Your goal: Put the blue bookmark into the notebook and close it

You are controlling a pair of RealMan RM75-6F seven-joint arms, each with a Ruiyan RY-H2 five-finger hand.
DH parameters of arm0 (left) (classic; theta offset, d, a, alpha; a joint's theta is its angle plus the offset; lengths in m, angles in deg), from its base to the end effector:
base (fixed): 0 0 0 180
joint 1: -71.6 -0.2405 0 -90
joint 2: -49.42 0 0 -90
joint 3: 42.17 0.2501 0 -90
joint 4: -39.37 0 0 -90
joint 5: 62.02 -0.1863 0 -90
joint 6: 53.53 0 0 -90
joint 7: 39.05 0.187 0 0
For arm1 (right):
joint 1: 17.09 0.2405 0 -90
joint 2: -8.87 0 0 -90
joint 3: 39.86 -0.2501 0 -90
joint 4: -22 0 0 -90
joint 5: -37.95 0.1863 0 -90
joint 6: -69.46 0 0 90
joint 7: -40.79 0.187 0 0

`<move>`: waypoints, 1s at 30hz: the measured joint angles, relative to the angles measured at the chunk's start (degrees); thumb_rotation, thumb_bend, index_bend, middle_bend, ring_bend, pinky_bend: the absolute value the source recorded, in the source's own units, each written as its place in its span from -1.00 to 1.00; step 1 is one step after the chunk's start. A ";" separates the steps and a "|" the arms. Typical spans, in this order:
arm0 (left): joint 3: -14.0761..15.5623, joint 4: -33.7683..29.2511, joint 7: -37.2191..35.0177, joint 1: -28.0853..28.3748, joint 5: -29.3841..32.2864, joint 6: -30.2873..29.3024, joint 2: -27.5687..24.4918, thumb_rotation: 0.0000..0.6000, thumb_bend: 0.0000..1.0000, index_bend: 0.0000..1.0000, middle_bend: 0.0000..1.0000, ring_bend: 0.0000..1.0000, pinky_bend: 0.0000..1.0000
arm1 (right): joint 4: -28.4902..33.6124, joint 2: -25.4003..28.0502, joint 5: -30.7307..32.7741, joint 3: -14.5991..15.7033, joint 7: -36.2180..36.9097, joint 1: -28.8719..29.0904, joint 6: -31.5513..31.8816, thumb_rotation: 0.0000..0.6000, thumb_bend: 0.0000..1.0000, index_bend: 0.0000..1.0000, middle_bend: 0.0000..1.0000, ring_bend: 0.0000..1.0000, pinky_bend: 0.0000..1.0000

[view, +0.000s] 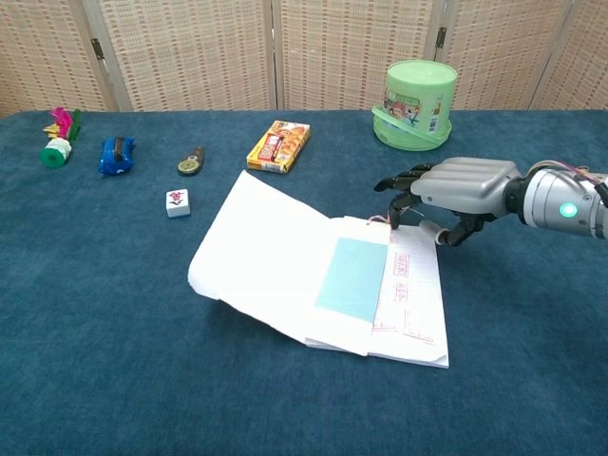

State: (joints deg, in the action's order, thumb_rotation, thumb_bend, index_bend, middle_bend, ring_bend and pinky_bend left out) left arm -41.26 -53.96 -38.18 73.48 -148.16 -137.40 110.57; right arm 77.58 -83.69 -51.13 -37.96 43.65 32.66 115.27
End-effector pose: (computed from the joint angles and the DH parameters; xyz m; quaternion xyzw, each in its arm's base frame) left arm -0.3145 0.1926 0.1779 -0.6088 -0.4123 -0.3329 0.5904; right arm -0.1748 -0.4005 -0.0428 0.8670 -0.2300 0.2613 0.3564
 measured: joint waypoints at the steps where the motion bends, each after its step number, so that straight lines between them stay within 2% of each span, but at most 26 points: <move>1: 0.01 0.03 -0.02 -0.02 0.03 0.01 -0.01 1.00 -0.79 -0.78 -0.93 -0.74 -0.64 | -0.14 -0.20 -0.02 -0.10 -0.09 0.12 -0.11 1.00 0.27 -0.35 -0.99 -1.00 -1.00; 8: 0.03 0.31 -0.19 -0.04 0.22 0.16 0.08 1.00 -0.79 -0.78 -0.93 -0.75 -0.64 | -1.16 -1.48 -0.28 -0.91 -0.46 0.83 0.01 1.00 0.27 -0.35 -0.99 -1.00 -1.00; 13: -0.02 0.50 -0.36 -0.09 0.41 0.19 0.03 1.00 -0.79 -0.78 -0.93 -0.75 -0.64 | 0.42 -0.74 -1.14 -1.24 -0.01 0.71 2.51 1.00 0.27 -0.35 -0.99 -1.00 -1.00; 21: 0.00 0.18 -0.22 0.04 0.01 0.15 0.03 1.00 -0.79 -0.78 -0.93 -0.75 -0.64 | 9.64 2.84 -5.25 -0.24 -0.60 0.52 6.98 1.00 0.28 -0.35 -0.99 -1.00 -1.00; 26: 0.05 0.05 -0.27 -0.11 -0.08 -0.14 -0.07 1.00 -0.79 -0.78 -0.94 -0.75 -0.64 | 15.25 3.47 -9.18 2.11 -2.75 0.69 7.83 1.00 0.27 -0.35 -0.99 -1.00 -1.00; 30: 0.12 0.17 -0.48 -0.26 -0.11 -0.28 -0.11 1.00 -0.79 -0.78 -0.94 -0.75 -0.64 | 17.04 2.76 -10.58 3.47 -4.75 0.72 7.49 1.00 0.27 -0.35 -0.99 -1.00 -1.00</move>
State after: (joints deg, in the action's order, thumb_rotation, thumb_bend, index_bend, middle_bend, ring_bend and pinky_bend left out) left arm -41.14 -53.80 -38.66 73.21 -148.27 -137.67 110.46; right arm 94.62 -80.93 -61.71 -34.50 38.90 33.38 122.76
